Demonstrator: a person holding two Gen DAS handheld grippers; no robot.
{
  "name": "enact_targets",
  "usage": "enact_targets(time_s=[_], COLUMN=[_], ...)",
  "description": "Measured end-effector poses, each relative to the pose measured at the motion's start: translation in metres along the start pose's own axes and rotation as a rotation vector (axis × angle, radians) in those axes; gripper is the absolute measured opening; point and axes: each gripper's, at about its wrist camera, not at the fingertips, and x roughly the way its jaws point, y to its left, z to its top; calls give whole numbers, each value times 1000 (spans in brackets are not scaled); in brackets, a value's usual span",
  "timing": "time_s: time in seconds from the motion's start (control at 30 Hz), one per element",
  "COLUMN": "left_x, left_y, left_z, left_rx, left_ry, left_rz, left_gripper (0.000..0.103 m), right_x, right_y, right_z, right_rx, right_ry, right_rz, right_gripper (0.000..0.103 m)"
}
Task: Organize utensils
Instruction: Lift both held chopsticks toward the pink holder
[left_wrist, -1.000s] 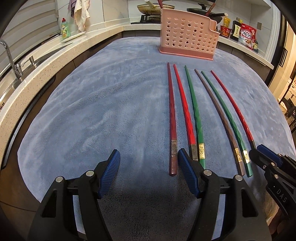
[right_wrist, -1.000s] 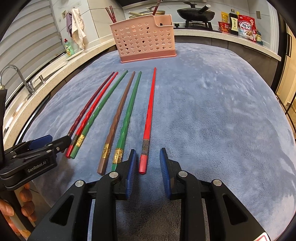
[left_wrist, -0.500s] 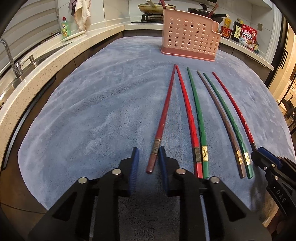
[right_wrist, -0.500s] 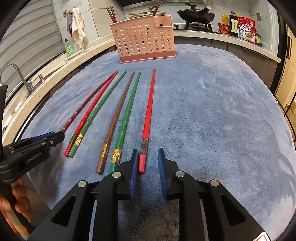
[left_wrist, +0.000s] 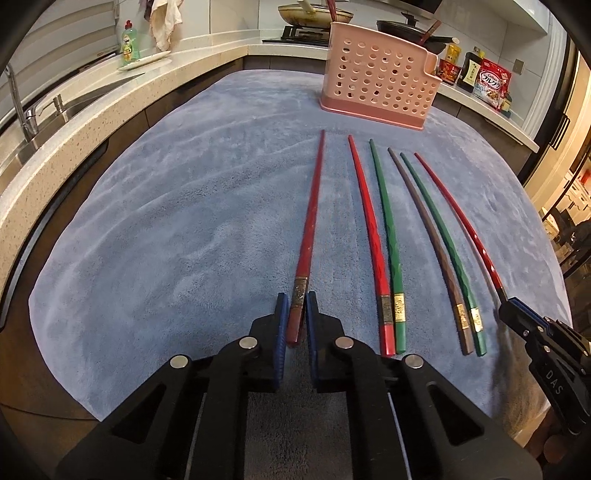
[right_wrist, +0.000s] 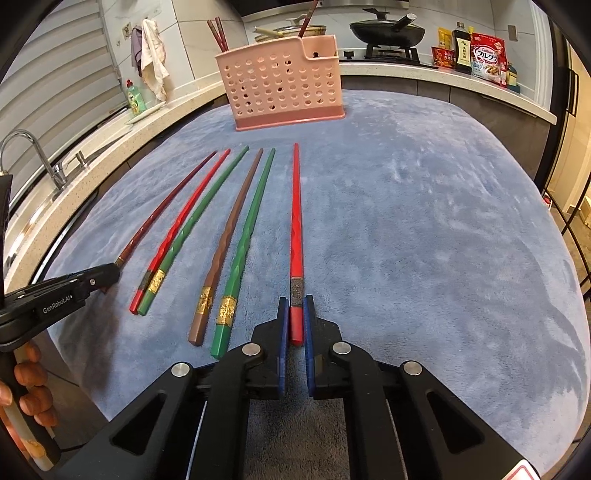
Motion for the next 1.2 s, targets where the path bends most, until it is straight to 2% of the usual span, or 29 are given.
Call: enact_targets(time_s=[0.23,0.5,0.9,1.2], left_x=[-20,-50,-84,-91], left_y=[-2,-4,-12,-20], left_z=[8,32,104,165], left_rx=[-9,-16,27,51], left_ry=[-29,-87,-221,-289], left_rz=[-34,-62,-52,-46], left_gripper=[9,8,7,7], right_x=[-25,-59,-92,-96], right_y=[-4,-12,-19,-15], right_z=[17,51,131,177], right_rx=[18,44,31,11], right_ry=[-62,-157,-317,-369], right_rz=[16,40,66,70], right_gripper=[7,7,7,7])
